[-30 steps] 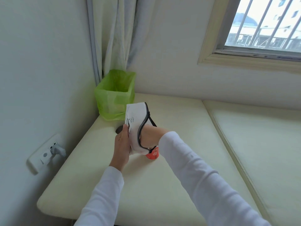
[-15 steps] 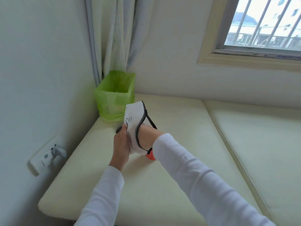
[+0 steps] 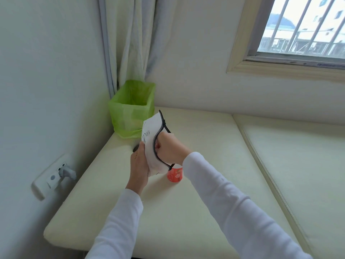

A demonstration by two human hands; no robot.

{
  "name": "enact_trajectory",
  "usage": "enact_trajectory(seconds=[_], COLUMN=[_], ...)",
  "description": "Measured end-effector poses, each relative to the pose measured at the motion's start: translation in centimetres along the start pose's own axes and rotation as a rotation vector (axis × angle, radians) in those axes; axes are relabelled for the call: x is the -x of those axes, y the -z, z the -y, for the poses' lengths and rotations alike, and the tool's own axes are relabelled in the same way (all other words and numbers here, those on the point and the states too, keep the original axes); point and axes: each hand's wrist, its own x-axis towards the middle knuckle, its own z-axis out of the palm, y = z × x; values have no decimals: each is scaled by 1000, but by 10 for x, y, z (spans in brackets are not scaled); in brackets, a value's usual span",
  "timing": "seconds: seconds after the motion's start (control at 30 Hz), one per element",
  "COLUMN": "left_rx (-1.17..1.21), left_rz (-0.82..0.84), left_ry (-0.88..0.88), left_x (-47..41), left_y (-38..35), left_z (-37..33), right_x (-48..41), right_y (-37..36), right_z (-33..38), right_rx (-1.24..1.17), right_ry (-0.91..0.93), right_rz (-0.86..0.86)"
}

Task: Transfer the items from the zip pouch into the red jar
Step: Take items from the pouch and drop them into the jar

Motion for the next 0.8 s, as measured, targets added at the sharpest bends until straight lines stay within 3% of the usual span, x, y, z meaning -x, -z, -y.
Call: enact_trajectory(seconds=[0.27,0.5,0.8], left_rx=[13,29,95], left_rz=[-71,-98,-159], left_ry=[25,62,74], left_x=[1,-3,0], left_y=[-2,7,8], left_z=[-8,1,4], right_x=[-4,-7,-8], right_y=[12,28,18], right_z=[-1,-25,-54], right_rx=[-26,-397,-70], right_ry=[15,-40,-154], right_rz=[-33,-51,25])
